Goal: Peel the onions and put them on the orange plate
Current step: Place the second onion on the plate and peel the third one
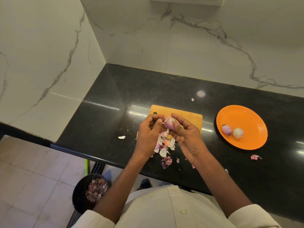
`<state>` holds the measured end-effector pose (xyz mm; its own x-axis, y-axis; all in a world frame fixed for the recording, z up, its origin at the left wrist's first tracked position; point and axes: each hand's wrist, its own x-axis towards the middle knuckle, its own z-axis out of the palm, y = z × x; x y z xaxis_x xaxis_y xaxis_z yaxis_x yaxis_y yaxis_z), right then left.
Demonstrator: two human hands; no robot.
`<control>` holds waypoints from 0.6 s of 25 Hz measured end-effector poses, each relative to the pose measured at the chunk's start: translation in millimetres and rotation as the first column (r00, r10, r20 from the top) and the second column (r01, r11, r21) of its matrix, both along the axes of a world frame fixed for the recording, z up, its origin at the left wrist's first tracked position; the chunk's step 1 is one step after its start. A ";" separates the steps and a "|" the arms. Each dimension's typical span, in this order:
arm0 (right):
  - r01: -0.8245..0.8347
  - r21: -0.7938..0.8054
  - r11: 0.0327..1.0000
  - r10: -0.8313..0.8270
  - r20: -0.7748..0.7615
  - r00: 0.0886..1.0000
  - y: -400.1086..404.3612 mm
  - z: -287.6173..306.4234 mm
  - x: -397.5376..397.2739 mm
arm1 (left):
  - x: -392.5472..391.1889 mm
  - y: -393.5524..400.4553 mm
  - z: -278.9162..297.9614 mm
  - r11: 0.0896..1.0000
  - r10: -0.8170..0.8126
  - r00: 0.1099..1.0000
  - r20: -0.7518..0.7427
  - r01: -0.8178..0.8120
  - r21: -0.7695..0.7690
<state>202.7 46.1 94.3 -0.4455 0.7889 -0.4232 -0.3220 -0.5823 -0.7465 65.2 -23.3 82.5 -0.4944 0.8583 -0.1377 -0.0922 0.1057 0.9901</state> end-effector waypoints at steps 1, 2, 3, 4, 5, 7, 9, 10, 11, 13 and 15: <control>-0.004 0.014 1.000 0.004 -0.002 1.000 0.6 1.1 0.1 | -0.3 -0.4 3.0 1.000 -0.012 1.000 -0.006 0.012 0.004; -0.016 0.027 1.000 0.016 0.002 1.000 0.8 1.4 0.8 | 0.5 0.6 5.7 1.000 -0.012 1.000 -0.001 0.012 0.000; -0.034 0.036 0.999 0.034 0.006 0.999 0.6 1.5 1.0 | 0.5 2.2 6.8 1.000 0.010 1.000 0.016 -0.009 -0.008; -0.053 0.038 0.998 0.053 0.009 0.999 0.1 1.1 1.2 | 0.7 3.7 6.8 0.999 0.036 0.999 0.035 -0.036 -0.008; -0.069 0.035 0.997 0.069 0.010 0.998 -0.6 0.3 1.6 | 1.8 4.4 6.2 0.998 0.063 0.997 0.042 -0.063 -0.004; -0.089 0.028 0.996 0.089 0.010 0.996 -1.5 0.2 1.3 | 5.8 5.8 5.7 0.994 0.107 0.994 0.020 -0.107 -0.001; -0.095 0.029 0.995 0.095 0.006 0.995 -2.3 1.4 -0.2 | 11.3 7.1 5.8 0.987 0.155 0.987 -0.045 -0.156 -0.030; -0.093 0.029 0.995 0.093 0.005 0.996 -2.7 1.5 -0.6 | 13.7 8.0 6.0 0.984 0.171 0.983 -0.066 -0.175 -0.047; -0.089 0.021 0.996 0.089 0.003 0.996 -3.0 1.3 -1.3 | 15.8 8.6 5.2 0.980 0.186 0.980 -0.070 -0.190 -0.060; -0.086 -0.006 0.996 0.086 -0.009 0.996 -3.7 0.1 -1.8 | 18.2 11.5 1.1 0.970 0.223 0.974 -0.032 -0.225 -0.089; -0.097 -0.030 0.995 0.096 -0.033 0.995 -4.8 -2.5 -1.7 | 18.4 14.6 -2.5 0.951 0.291 0.954 0.067 -0.281 -0.130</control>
<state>201.0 41.3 91.8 -0.5323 0.7282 -0.4318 -0.2863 -0.6349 -0.7176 83.5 -8.7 80.1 -0.6991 0.6575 -0.2811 -0.2182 0.1783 0.9595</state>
